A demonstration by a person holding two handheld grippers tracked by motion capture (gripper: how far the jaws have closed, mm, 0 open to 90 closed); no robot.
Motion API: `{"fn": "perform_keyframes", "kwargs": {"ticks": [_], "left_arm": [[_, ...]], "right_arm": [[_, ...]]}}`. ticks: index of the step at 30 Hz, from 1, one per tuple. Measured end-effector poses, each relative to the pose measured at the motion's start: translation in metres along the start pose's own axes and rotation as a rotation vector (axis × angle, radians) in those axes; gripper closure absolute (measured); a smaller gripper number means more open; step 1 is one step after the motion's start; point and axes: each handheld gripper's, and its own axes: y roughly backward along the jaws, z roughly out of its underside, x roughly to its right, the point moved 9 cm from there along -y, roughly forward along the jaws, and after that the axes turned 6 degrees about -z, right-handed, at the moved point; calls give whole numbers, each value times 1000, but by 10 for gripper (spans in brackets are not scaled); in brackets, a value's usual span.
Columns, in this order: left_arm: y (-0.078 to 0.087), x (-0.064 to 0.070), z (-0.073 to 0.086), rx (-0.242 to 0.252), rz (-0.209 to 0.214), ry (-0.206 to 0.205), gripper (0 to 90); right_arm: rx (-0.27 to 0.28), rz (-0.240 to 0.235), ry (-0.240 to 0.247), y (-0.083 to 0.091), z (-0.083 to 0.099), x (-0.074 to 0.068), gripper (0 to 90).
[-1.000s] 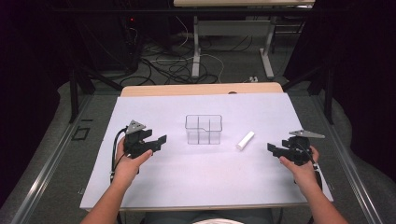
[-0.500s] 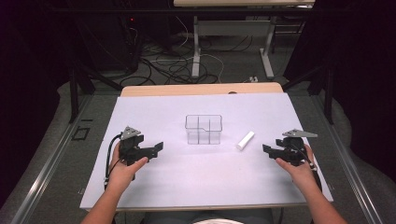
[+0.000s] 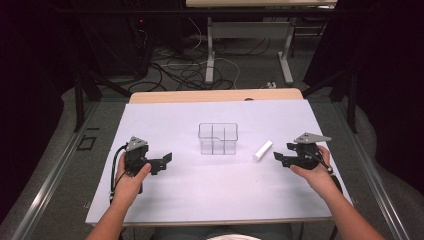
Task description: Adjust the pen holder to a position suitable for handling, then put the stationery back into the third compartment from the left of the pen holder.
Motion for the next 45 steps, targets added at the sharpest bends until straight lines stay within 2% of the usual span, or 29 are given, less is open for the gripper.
{"fn": "perform_keyframes", "kwargs": {"ticks": [8,12,14,19,21,23,26,27,28,31,34,35,36,37,38,39,41,42,43,44,45], "left_arm": [[2,-4,1,-1,-3,-23,2],[2,-5,0,14,-11,-22,2],[2,-5,0,15,-10,-23,2],[1,-6,2,13,-14,-30,2],[1,-6,2,14,-16,-29,2],[2,-6,2,19,-18,-26,2],[2,-6,2,16,-19,-26,2],[2,-6,2,16,-19,-28,2],[2,-6,2,15,-20,-29,2],[3,-7,3,9,-17,-38,2],[2,-6,3,14,-19,-32,2],[2,-6,4,14,-20,-36,2],[1,-6,4,17,-19,-38,2],[1,-6,4,14,-18,-40,2],[1,-5,4,9,-18,-40,2],[1,-5,4,10,-19,-41,2],[1,-5,5,8,-18,-40,2],[1,-5,5,9,-18,-40,2],[1,-5,5,10,-18,-40,2],[1,-4,5,10,-17,-41,2],[1,-4,5,9,-18,-42,2]], "right_arm": [[-34,-28,61,-7,-21,-3,177],[-93,-40,140,-12,-24,-8,147],[-154,-38,202,-14,-24,-10,148],[-230,-15,354,-18,-28,-9,154],[-244,4,418,-20,-31,-9,175],[-272,-6,489,-20,-35,-10,225],[-280,-16,579,-22,-41,-12,248],[-298,-21,610,-22,-42,-12,260],[-306,-34,632,-23,-42,-14,265],[-342,-53,737,-24,-44,-18,297],[-387,-74,811,-23,-45,-22,323],[-384,-84,831,-24,-45,-23,333],[-404,-104,876,-25,-45,-25,347],[-426,-113,897,-24,-45,-26,348],[-374,-120,936,-30,-47,-28,348],[-431,-131,964,-27,-45,-28,348],[-462,-154,1053,-29,-45,-29,348],[-475,-187,1069,-31,-42,-30,349],[-490,-198,1107,-32,-43,-30,349],[-528,-186,1120,-30,-40,-29,349],[-524,-201,1153,-32,-41,-29,353]]}}
